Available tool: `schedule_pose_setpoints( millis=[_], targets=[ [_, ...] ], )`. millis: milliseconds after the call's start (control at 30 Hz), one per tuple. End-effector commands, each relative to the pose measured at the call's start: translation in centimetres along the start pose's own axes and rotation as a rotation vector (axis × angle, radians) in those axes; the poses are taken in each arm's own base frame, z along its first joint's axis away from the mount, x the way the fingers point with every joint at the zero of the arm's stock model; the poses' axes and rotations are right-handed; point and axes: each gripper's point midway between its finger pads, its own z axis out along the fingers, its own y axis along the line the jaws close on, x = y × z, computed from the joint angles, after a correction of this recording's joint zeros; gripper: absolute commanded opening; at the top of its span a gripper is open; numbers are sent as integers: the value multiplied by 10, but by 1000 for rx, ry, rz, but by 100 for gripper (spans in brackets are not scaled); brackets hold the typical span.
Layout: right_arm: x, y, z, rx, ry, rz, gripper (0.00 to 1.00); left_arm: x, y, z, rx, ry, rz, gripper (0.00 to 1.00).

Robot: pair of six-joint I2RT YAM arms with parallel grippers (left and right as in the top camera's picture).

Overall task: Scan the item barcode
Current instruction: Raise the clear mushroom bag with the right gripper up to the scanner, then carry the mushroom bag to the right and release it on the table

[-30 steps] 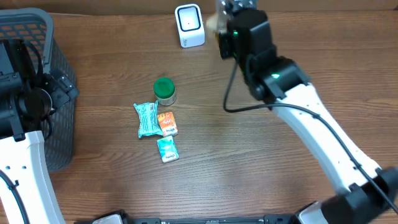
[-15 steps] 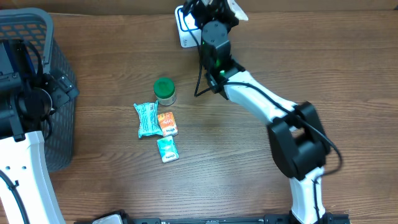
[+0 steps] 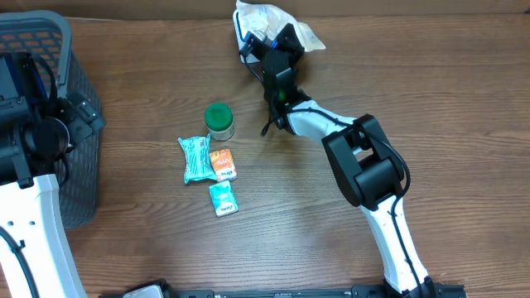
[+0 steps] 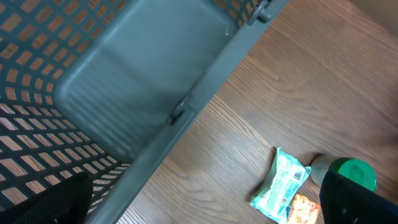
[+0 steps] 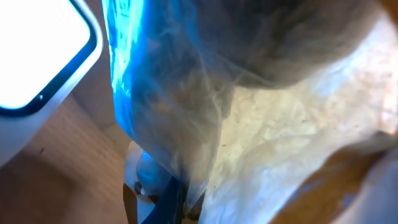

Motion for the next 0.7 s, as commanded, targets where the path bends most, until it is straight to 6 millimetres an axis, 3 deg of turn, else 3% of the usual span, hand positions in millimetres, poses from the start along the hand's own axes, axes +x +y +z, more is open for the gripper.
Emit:
schedule_pose_setpoints(
  millis=[0,533,667],
  targets=[
    [-12,-18,6,36,-23,13,4,-5,3,-3,-12,-20,-10,100],
    [-11,-14,6,22,-19,-6,4,-5,3,-3,-11,-20,-10,99],
    [-10,-26,3,50,11,33,4,-5,3,-3,-12,-19,-10,100]
  ],
)
